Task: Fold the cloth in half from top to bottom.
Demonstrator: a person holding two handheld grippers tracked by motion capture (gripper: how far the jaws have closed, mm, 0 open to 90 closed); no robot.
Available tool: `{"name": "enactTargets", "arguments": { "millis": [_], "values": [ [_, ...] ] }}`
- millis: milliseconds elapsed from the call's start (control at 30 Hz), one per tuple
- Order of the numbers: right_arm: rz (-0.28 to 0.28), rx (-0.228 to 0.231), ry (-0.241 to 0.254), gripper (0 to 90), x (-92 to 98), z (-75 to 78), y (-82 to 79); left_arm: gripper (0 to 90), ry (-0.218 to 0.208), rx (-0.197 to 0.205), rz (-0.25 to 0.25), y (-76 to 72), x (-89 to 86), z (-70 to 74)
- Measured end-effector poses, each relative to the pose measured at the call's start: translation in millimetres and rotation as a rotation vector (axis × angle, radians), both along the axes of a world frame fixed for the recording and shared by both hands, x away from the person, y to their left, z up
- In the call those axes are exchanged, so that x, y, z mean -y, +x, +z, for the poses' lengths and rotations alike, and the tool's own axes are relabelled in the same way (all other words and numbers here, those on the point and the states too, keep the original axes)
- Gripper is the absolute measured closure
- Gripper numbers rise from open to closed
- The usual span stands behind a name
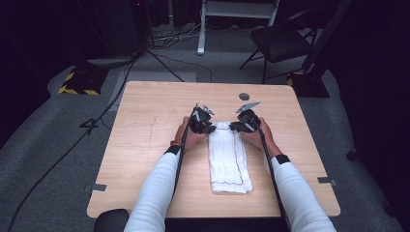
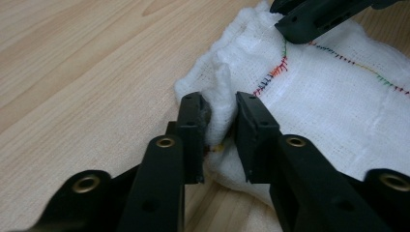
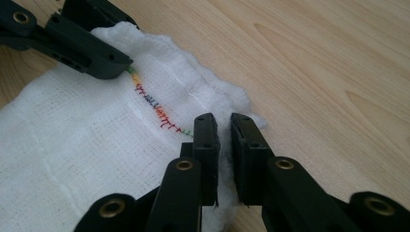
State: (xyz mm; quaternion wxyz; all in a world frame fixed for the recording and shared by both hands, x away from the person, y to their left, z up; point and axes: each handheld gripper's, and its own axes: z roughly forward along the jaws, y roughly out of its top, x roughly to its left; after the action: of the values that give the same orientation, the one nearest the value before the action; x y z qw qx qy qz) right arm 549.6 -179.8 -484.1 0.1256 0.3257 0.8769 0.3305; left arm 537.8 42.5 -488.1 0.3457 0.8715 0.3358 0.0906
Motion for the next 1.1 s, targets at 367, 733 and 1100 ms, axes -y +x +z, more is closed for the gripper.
{"name": "enactTargets", "arguments": {
  "millis": [367,733,1100],
  "values": [
    [-0.024,0.126,0.009,82.9,0.8,14.5,-7.2,83.1,0.012,0.089,0.028,1.8,4.2,17.2],
    [-0.033,0.232,0.029,83.1,-0.9,33.3,-11.3,83.8,-0.007,0.168,0.057,4.2,1.1,32.9],
    [-0.043,0.303,0.034,83.3,-3.9,52.8,-11.7,83.8,-0.007,0.222,0.075,7.8,0.0,52.2]
  ]
}}
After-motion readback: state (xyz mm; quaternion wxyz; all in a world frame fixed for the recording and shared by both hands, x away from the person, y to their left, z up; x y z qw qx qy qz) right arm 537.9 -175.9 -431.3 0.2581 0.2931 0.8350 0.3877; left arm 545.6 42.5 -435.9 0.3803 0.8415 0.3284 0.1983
